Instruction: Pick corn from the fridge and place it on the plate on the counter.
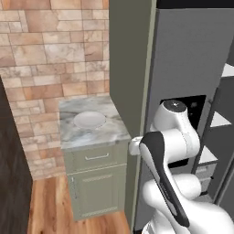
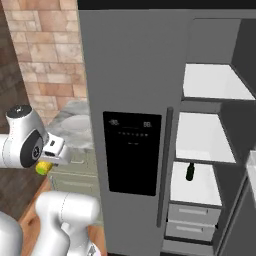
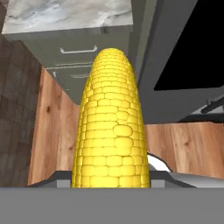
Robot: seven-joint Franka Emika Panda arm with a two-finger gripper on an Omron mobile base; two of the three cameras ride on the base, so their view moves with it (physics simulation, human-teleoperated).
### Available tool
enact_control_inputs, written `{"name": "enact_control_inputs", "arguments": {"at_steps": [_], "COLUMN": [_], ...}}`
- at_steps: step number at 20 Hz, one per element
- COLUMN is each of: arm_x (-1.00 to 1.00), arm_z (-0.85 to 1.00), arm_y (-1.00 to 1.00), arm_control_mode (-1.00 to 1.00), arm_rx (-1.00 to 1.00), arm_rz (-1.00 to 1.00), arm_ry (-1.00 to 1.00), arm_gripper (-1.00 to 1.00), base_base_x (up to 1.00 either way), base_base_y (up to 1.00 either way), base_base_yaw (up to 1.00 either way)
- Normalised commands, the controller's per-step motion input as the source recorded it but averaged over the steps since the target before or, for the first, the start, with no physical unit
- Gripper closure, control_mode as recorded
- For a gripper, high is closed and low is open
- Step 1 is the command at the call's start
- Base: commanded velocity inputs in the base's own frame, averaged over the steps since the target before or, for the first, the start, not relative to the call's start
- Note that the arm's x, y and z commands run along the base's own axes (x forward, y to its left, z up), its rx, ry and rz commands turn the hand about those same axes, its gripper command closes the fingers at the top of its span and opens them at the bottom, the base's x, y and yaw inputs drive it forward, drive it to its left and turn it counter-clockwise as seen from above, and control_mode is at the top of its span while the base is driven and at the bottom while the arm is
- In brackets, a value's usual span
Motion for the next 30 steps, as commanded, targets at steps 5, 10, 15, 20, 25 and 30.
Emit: {"name": "enact_control_inputs", "arguments": {"at_steps": [5,10,15,20,25,30], "arm_x": [0.00,0.00,0.00,0.00,-0.02,-0.04], "arm_z": [0.00,0.00,0.00,0.00,-0.13,-0.11], "arm_y": [0.00,0.00,0.00,0.00,0.48,0.70], "arm_control_mode": [1.00,1.00,1.00,1.00,-1.00,-1.00], "arm_rx": [0.00,0.00,0.00,0.00,0.01,0.00], "arm_rz": [0.00,0.00,0.00,0.00,-0.03,-0.03], "arm_ry": [0.00,0.00,0.00,0.00,0.00,0.00], "arm_gripper": [1.00,1.00,1.00,1.00,1.00,1.00], "base_base_x": [0.57,0.77,0.70,0.65,0.10,0.00], "base_base_y": [0.46,0.58,0.72,0.65,0.13,0.00], "base_base_yaw": [-0.03,-0.05,-0.08,-0.09,-0.02,0.00]}}
